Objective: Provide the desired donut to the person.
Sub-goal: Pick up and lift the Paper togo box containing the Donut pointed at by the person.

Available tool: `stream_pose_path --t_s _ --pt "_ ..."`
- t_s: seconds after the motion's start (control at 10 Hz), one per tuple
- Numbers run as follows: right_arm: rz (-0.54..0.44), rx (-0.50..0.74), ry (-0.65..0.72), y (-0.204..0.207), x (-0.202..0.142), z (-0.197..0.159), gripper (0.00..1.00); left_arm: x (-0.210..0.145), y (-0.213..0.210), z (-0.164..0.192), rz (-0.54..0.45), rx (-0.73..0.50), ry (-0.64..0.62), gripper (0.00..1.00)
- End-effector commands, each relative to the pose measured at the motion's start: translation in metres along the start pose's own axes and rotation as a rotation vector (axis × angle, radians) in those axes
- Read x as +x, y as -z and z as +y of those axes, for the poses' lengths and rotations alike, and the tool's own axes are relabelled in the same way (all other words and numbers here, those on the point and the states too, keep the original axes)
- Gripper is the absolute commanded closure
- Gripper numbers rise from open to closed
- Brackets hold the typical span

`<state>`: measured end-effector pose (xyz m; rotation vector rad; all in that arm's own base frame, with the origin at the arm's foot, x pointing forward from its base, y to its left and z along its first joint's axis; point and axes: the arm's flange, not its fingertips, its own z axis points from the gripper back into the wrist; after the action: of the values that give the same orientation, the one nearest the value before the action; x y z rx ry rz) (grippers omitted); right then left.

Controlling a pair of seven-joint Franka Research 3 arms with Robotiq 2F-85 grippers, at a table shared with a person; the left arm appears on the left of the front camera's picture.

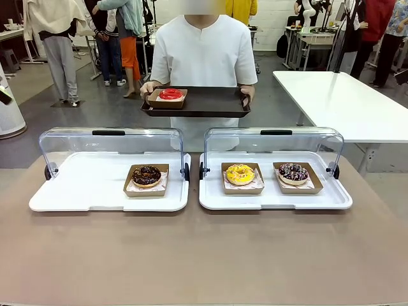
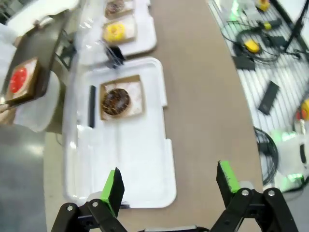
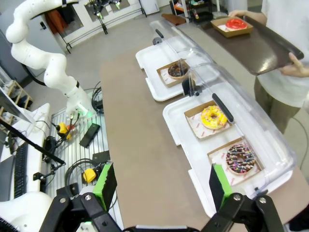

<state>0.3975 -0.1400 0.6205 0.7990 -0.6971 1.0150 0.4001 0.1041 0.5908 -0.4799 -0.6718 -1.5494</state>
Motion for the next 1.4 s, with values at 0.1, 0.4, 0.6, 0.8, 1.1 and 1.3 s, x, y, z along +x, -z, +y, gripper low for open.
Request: stream_pose_path --t_s 0.1,0.4,0.6,0.8,1.1,1.3 --pt "-0.006 0.006 -0.005 0.001 0.0 0.0 0.0 -0.042 0.006 0.008 -0.148 0.135 -0.022 0.0" --pt "-0.006 0.006 -0.005 0.001 0.0 0.0 0.0 -0.075 0.008 0.017 -0.258 0.125 -0.214 0.0" --pt "-0.006 0.006 -0.005 0.001 0.0 0.0 0.0 -0.089 0.006 0.02 -0.342 0.083 -0.23 0.0" --pt "-0.006 0.006 -0.005 0.001 0.0 0.0 0.0 -0.1 0.011 0.025 -0.386 0.034 -0.241 0.0" --pt "-0.006 0.006 -0.005 0.001 0.0 0.0 0.0 -0.091 0.017 0.027 -0.272 0.031 -0.189 0.0" --pt "-0.006 0.006 -0.005 0.001 0.0 0.0 0.0 -0.102 0.018 0.022 -0.362 0.027 -0.249 0.0"
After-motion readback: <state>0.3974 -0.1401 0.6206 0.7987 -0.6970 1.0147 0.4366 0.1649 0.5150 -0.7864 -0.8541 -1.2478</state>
